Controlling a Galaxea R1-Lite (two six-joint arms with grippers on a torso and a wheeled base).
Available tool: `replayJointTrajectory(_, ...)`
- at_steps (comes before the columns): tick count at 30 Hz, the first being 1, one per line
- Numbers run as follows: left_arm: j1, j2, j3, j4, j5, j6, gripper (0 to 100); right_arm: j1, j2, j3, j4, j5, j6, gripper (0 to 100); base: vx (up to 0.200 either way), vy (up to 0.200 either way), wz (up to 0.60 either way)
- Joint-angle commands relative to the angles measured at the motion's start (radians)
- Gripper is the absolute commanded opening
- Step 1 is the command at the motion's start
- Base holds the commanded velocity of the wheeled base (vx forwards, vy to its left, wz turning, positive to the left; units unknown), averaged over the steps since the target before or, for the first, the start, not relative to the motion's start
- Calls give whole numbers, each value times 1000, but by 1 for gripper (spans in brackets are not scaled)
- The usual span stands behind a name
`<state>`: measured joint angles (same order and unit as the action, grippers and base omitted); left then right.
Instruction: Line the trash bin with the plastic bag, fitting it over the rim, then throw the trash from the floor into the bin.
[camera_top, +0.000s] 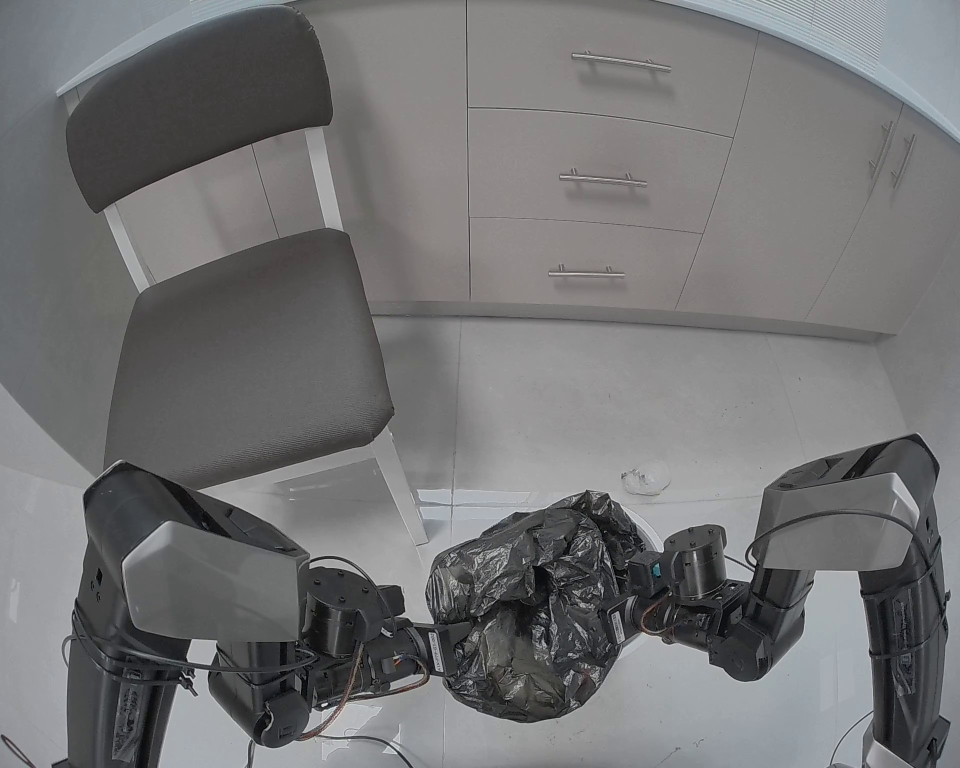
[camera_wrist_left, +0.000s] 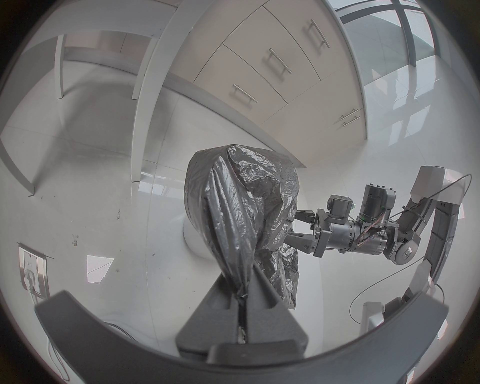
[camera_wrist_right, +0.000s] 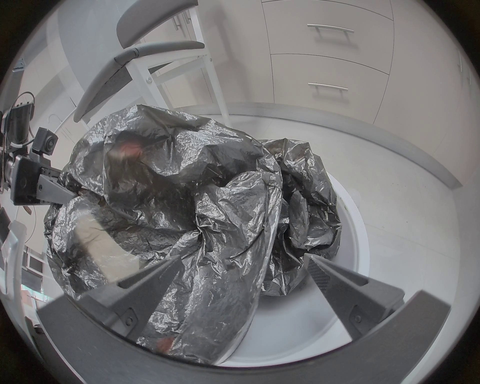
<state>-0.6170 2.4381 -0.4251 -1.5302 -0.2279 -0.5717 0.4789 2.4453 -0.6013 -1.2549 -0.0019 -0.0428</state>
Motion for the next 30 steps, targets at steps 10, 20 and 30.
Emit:
replayJointTrajectory(10,0,1,0,-1,1,0,0,9,38,-6,-37,-13,-2,100,0,0,0)
replayJointTrajectory(20,0,1,0,-1,1,0,0,9,43,-3,-58,-13,0,0,0,0,0)
replayJointTrajectory(30,0,1,3,-1,1,1,0,7,52,-2,-84,-13,0,0,0,0,0)
